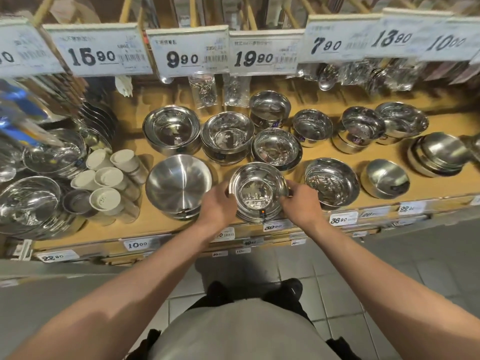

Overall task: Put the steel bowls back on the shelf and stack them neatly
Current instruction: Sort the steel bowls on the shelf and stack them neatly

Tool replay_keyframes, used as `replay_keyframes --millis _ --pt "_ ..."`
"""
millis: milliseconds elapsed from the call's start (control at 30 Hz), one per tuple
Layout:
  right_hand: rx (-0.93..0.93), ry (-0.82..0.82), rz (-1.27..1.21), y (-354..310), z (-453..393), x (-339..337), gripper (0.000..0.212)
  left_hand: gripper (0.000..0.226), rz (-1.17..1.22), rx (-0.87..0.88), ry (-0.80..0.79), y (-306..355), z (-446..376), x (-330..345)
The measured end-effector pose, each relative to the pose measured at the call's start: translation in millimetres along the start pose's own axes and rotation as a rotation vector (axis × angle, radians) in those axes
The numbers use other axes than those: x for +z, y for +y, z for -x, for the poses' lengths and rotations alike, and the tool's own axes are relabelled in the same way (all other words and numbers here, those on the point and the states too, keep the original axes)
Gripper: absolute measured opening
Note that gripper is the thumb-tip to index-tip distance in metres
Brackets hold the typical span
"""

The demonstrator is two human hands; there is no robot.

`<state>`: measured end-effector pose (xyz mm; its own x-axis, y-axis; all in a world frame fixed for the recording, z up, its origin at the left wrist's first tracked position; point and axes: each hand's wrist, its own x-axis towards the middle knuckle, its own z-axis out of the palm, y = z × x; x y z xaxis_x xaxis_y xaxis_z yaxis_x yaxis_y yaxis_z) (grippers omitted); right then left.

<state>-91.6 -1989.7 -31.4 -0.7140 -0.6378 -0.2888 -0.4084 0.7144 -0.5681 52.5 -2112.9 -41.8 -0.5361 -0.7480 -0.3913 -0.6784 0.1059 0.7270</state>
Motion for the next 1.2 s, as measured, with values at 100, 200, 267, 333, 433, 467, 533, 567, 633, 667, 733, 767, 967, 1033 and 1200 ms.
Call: replay_keyframes --millis 100,200,267,333,433,467,533,567,633,667,733,767,967,1033,1200 --pt "0.015 -0.005 -0.009 0 -1 0 0.025 0.042 -0.035 -0.030 -0.014 3 -3 -1" --pt "0.002 -0.011 -0.005 2 -2 -1 0.023 0.038 -0.043 -0.037 -0.037 4 -2 -2" --pt "-0.030 -0.019 0.002 4 -4 -1 0.024 0.030 -0.050 -0.014 0.004 2 -1 -1" --pt "-0.082 -0.037 0.021 9 -7 -1 0.032 0.023 -0.098 0.011 0.073 0 2 2" --pt "-0.155 -0.069 0.035 17 -14 -5 0.038 0.021 -0.019 0.021 0.139 -3 4 5" --pt "-0.172 -0.083 0.028 20 -17 -5 0.037 0.018 0.035 0.009 0.140 -3 5 5" --pt "-0.203 -0.118 -0.011 24 -21 -6 0.035 0.018 0.135 0.000 0.135 -4 12 9" --pt "-0.213 -0.125 -0.031 26 -21 -6 0.032 0.021 0.152 0.002 0.156 -5 15 13" --pt "-0.233 -0.107 -0.050 31 -21 -3 0.015 0.025 0.150 0.005 0.237 -8 21 20" --pt "-0.251 -0.094 -0.060 33 -19 -4 0.003 0.026 0.142 -0.006 0.271 -9 23 24" --pt "-0.275 -0.081 -0.069 35 -20 -4 0.011 0.029 0.146 -0.036 0.317 -11 24 29" --pt "-0.277 -0.087 -0.059 36 -23 -4 0.011 0.030 0.159 -0.049 0.333 -13 24 31" --pt "-0.273 -0.115 -0.048 37 -37 -5 0.021 0.019 0.307 -0.113 0.370 -15 13 35" --pt "-0.266 -0.115 -0.059 38 -38 -4 0.011 0.013 0.331 -0.126 0.395 -15 8 36" --pt "-0.238 -0.098 -0.144 33 -36 -6 0.024 0.009 0.340 -0.131 0.415 -13 4 36"
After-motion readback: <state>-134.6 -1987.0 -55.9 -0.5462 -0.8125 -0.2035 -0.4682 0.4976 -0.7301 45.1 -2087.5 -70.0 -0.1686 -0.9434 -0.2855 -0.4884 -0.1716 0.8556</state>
